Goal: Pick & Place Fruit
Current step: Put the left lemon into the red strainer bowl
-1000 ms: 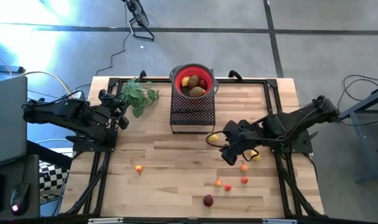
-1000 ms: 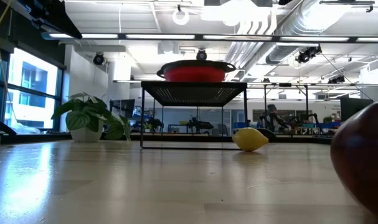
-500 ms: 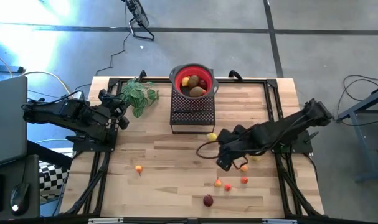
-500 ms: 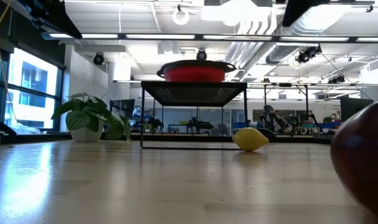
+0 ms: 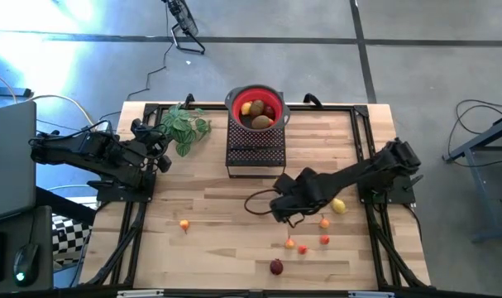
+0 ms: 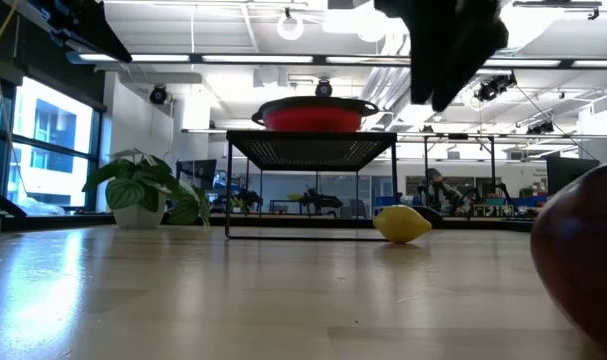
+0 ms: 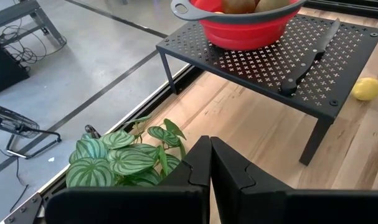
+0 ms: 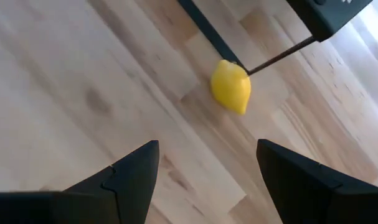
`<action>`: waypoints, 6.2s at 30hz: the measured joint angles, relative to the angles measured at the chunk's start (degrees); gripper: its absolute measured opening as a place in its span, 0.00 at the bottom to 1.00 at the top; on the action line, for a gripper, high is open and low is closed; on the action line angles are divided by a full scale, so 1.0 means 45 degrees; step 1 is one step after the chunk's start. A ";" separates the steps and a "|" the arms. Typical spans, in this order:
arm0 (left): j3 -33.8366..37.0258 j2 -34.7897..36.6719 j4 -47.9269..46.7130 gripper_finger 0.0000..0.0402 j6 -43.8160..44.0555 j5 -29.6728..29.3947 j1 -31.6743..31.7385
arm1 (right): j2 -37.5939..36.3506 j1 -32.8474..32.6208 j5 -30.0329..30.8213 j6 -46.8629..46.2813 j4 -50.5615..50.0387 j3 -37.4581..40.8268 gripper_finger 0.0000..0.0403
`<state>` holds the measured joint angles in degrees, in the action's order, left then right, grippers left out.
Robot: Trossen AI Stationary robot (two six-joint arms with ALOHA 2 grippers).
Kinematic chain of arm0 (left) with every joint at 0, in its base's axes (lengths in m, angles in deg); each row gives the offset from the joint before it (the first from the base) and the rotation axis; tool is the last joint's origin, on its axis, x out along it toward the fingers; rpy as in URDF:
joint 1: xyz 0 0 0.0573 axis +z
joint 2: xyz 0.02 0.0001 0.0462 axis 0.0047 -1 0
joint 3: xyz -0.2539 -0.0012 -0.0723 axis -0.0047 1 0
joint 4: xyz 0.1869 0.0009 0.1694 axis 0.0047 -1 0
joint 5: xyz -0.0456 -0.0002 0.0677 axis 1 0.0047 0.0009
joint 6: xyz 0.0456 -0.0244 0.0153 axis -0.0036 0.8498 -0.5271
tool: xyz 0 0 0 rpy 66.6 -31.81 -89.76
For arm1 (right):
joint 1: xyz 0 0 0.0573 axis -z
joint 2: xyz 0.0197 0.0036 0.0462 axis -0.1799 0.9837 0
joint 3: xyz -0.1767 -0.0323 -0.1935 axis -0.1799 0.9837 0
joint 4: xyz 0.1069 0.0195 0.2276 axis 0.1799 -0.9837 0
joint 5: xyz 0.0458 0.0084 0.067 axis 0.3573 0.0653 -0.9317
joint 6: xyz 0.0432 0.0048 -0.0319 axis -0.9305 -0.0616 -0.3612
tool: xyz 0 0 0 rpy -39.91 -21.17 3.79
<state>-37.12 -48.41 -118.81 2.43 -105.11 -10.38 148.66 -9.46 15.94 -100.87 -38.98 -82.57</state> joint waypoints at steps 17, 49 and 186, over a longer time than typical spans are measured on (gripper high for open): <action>0.0005 0.0000 0.0000 0.00 0.0000 0.0000 -0.0005 | 0.1300 0.1601 -0.0891 -0.1056 0.1021 0.0000 0.65; 0.0000 0.0004 -0.0004 0.00 0.0005 -0.0005 -0.0005 | 0.2956 0.1843 0.0274 -0.1716 0.0935 -0.0005 0.65; 0.0000 0.0005 -0.0063 0.00 0.0005 -0.0005 -0.0002 | -0.1464 0.2440 -0.0128 0.4593 1.5621 1.0608 0.60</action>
<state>-37.12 -48.39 -119.10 2.45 -105.13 -10.39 142.07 1.52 15.36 -80.20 31.32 -34.84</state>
